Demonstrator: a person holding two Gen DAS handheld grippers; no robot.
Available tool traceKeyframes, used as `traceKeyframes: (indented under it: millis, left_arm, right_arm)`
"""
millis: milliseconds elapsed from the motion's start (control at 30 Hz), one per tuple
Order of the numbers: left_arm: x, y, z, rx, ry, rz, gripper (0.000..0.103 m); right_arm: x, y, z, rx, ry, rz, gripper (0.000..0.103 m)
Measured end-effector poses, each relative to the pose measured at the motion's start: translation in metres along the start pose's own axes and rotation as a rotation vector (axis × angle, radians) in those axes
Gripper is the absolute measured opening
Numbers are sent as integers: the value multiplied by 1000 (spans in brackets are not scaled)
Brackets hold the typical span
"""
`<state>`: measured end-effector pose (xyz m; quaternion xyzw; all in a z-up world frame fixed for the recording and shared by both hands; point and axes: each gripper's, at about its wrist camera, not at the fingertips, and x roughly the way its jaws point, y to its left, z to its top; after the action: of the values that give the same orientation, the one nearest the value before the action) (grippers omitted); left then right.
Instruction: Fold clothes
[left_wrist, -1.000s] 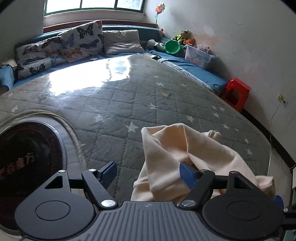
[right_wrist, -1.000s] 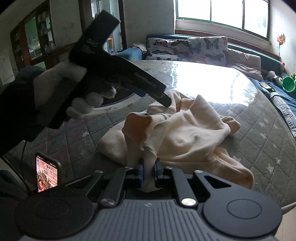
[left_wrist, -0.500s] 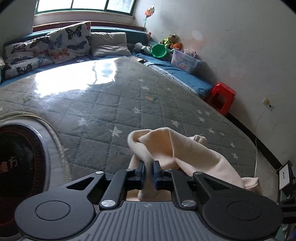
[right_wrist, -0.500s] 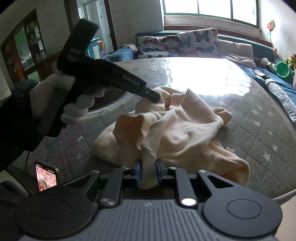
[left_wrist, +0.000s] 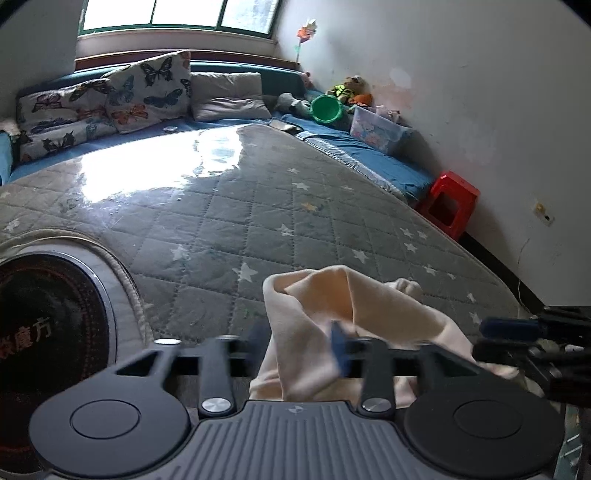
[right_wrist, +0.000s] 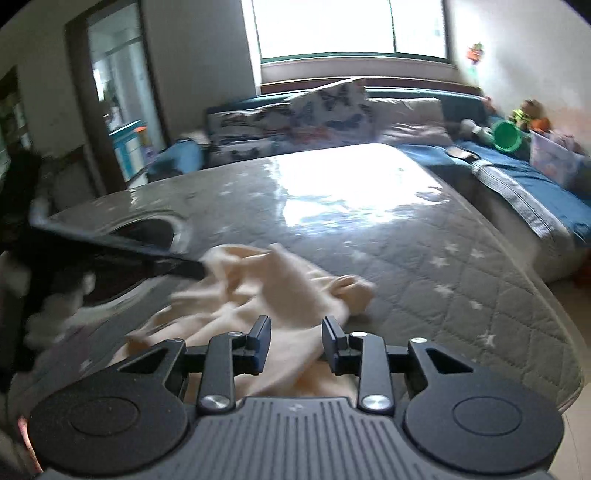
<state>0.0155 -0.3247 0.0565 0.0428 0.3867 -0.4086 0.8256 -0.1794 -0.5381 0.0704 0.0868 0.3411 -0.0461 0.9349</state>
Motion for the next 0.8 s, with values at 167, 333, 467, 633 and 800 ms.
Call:
traceKeyframes:
  millis: [167, 333, 467, 633, 800]
  left_arm:
    - [12, 3, 6, -37, 21, 20, 76]
    - [27, 5, 7, -75, 68, -10, 74]
    - [35, 9, 5, -115, 97, -56, 34]
    - [27, 15, 4, -111, 75, -64, 12]
    - [2, 24, 10, -95, 1, -36, 9]
  right_arm:
    - [28, -13, 8, 21, 18, -23, 30]
    - [54, -14, 11, 10, 67, -12, 31]
    - [65, -12, 8, 14, 106, 1, 27]
    - [51, 0, 14, -14, 66, 25, 8]
    - [38, 16, 40, -52, -25, 33, 7]
